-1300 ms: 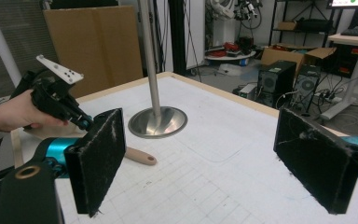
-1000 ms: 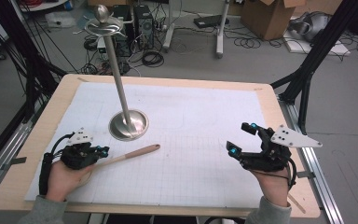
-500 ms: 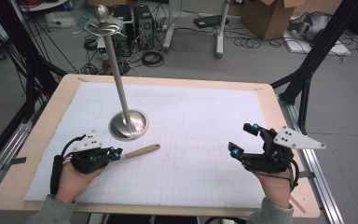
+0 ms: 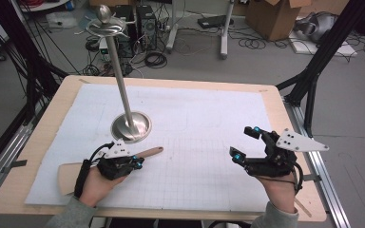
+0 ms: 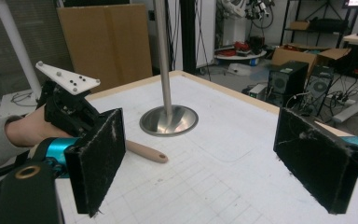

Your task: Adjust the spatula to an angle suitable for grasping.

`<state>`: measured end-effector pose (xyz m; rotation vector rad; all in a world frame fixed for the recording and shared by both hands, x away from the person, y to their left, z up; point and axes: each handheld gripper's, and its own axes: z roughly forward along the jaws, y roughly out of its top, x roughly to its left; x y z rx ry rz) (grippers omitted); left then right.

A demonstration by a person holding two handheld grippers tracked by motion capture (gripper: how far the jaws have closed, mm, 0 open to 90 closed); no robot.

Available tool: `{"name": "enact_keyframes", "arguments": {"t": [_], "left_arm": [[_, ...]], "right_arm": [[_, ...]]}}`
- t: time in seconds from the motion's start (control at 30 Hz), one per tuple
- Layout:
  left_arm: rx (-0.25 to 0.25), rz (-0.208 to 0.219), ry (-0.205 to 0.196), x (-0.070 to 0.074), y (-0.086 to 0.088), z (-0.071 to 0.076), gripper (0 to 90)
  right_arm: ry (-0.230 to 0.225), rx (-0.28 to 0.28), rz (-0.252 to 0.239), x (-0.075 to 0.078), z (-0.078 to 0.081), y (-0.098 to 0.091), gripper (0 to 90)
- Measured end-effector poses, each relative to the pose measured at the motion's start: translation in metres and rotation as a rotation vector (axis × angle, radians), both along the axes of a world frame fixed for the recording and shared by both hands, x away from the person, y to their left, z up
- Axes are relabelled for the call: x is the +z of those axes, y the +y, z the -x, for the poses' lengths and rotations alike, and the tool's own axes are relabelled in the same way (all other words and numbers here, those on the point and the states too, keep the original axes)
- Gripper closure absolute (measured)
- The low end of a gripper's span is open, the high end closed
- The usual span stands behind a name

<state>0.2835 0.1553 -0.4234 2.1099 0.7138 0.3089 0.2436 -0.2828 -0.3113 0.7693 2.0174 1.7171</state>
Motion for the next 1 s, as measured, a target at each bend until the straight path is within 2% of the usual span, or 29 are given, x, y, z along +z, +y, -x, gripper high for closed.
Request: {"name": "enact_keyframes", "arguments": {"t": [0.13,0.27,0.43,0.57,0.73,0.93,1.0], "left_arm": [[0.001,-0.026,0.008,-0.003,-0.007,-0.003,89.5],[0.003,-0.05,0.033,-0.011,-0.012,-0.008,89.5],[0.006,-0.071,0.032,-0.014,-0.016,-0.01,89.5],[0.038,-0.102,0.033,-0.016,-0.019,-0.012,89.5],[0.059,-0.116,0.034,-0.018,-0.022,-0.015,89.6],[0.081,-0.109,0.045,-0.018,-0.021,-0.019,89.6],[0.082,-0.116,0.032,-0.018,-0.021,-0.02,89.6]], "right_arm": [[0.009,-0.013,0.002,-0.001,0.002,-0.002,15.9],[0.006,-0.021,-0.006,-0.001,0.006,-0.005,15.9],[0.0,-0.006,-0.009,0.001,0.01,-0.005,15.9],[0.005,-0.006,-0.006,0.0,0.011,-0.006,15.9],[0.008,-0.022,-0.008,0.0,0.015,-0.01,15.9],[0.003,-0.033,-0.013,0.0,0.019,-0.013,15.9],[0.003,-0.029,-0.008,0.0,0.019,-0.012,15.9]]}}
